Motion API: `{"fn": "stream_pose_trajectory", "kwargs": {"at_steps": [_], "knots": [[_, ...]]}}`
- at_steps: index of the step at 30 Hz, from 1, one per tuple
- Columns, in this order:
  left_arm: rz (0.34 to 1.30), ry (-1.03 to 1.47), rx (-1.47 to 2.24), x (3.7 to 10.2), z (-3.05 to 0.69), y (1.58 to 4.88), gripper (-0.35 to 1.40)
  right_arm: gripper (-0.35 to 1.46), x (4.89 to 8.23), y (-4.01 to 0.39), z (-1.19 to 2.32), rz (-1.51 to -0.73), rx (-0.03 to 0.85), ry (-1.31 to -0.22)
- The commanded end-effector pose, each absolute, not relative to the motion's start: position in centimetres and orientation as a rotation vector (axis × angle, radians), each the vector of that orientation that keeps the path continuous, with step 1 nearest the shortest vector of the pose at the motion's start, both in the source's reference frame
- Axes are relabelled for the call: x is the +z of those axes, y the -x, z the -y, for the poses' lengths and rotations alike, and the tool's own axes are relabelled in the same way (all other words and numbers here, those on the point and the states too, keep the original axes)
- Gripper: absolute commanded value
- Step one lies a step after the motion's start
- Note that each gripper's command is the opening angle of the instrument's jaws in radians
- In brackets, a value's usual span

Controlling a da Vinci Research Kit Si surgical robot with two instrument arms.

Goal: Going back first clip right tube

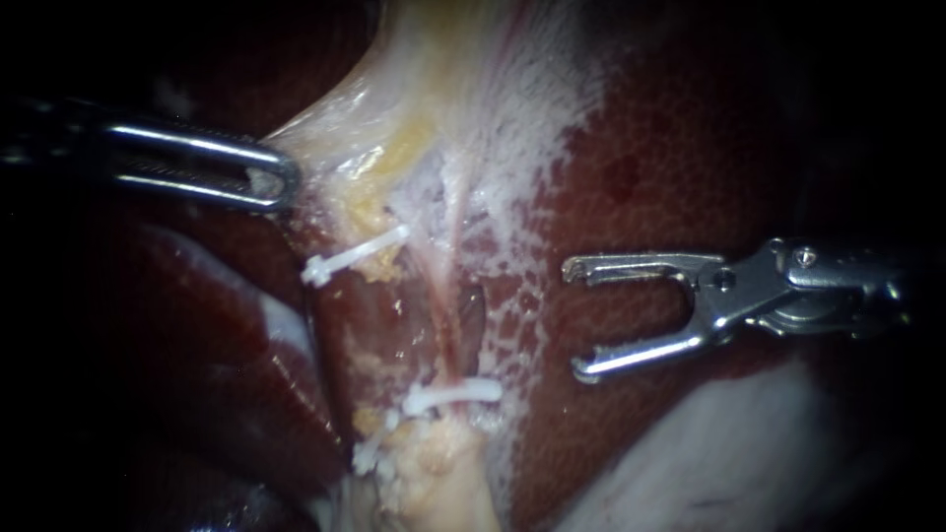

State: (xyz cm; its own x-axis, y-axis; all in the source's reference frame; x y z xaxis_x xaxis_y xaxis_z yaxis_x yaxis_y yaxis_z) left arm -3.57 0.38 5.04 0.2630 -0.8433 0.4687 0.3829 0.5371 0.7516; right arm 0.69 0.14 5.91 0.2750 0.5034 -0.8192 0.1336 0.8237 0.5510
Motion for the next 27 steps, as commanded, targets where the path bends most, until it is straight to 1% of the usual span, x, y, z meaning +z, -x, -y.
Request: {"fn": "stream_pose_trajectory", "kwargs": {"at_steps": [1,6,12,27], "knots": [[0.976,-0.565,-0.89,5.1,-0.35,3.6,-0.35,0.6,5.9,-0.68,-0.13,-1.287,0.27,-0.592],[0.95,-0.593,-0.889,5.42,-0.24,3.78,-0.35,0.6,5.89,-0.68,-0.12,-1.287,0.269,-0.592],[0.952,-0.604,-0.879,5.49,-0.21,3.94,-0.35,0.6,5.88,-0.68,-0.11,-1.287,0.269,-0.592],[0.954,-0.615,-0.869,5.48,-0.15,4.07,-0.35,0.6,5.87,-0.67,-0.11,-1.287,0.269,-0.593]]}}
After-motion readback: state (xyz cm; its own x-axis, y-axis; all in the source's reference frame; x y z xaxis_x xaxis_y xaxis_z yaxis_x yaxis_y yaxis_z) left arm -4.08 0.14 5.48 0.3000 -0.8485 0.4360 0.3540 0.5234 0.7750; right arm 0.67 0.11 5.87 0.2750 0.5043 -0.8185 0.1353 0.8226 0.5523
